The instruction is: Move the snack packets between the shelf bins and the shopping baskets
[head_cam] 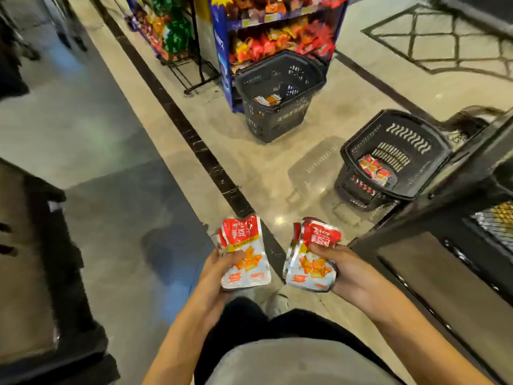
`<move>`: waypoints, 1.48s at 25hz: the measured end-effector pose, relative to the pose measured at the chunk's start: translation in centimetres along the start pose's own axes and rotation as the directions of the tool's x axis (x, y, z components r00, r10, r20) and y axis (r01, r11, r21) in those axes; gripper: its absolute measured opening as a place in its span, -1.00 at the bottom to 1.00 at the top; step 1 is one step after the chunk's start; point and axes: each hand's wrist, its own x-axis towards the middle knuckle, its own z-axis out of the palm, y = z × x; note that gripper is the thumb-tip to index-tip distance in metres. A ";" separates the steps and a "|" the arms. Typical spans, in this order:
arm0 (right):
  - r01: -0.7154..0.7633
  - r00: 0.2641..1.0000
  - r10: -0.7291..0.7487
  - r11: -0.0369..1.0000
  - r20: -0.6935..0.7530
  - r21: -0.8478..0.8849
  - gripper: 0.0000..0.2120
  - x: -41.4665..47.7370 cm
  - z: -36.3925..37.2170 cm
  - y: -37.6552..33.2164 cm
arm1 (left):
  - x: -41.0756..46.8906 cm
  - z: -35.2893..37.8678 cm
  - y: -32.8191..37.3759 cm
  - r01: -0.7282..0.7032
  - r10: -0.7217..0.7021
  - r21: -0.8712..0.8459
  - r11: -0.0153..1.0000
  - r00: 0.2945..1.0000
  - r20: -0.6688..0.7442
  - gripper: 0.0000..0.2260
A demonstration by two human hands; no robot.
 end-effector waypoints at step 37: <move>0.368 0.707 0.189 0.725 -0.681 0.583 -0.87 36.9 -47.2 -35.9 | 70.0 55.9 -0.6 0.347 -0.596 0.770 0.536 0.801 0.055 -0.64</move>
